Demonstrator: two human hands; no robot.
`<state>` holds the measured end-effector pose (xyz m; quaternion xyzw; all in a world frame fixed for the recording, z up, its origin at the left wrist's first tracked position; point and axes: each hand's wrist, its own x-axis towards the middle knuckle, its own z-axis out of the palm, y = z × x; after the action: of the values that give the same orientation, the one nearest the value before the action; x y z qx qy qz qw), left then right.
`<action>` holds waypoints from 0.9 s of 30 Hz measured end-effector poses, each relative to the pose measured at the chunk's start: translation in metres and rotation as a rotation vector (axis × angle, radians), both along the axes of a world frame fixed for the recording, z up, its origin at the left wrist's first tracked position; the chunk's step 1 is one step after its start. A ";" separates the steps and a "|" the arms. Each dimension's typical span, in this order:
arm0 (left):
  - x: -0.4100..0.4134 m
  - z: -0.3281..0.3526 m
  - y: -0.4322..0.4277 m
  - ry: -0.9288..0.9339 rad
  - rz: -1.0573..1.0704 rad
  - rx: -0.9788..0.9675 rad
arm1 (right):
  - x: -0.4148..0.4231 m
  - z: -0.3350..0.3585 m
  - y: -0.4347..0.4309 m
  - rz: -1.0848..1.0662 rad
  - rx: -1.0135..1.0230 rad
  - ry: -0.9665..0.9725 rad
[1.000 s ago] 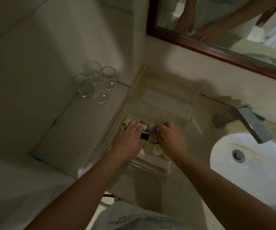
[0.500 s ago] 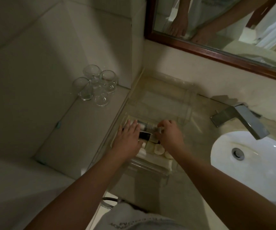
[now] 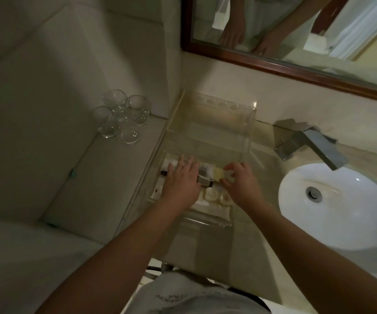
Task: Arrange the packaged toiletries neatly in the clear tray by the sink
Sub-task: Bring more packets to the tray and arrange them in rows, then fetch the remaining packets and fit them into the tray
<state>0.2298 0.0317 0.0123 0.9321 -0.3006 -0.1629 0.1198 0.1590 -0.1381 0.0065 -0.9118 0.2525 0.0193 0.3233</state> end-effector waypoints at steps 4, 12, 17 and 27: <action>-0.028 0.019 -0.044 -0.025 -0.095 -0.081 | -0.048 0.010 -0.029 -0.075 -0.010 -0.072; -0.160 0.038 -0.178 0.046 -0.392 -0.210 | -0.211 0.032 -0.128 -0.346 -0.043 -0.117; -0.281 0.035 -0.271 0.126 -0.540 -0.251 | -0.360 0.037 -0.203 -0.560 -0.094 -0.104; -0.425 0.027 -0.394 0.263 -0.673 -0.235 | -0.542 0.024 -0.298 -0.821 -0.094 -0.033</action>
<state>-0.1955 -0.3621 0.0394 0.7322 -0.5887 -0.2758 0.2031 -0.3833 -0.4357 0.0301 -0.7492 0.5907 -0.1374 0.2663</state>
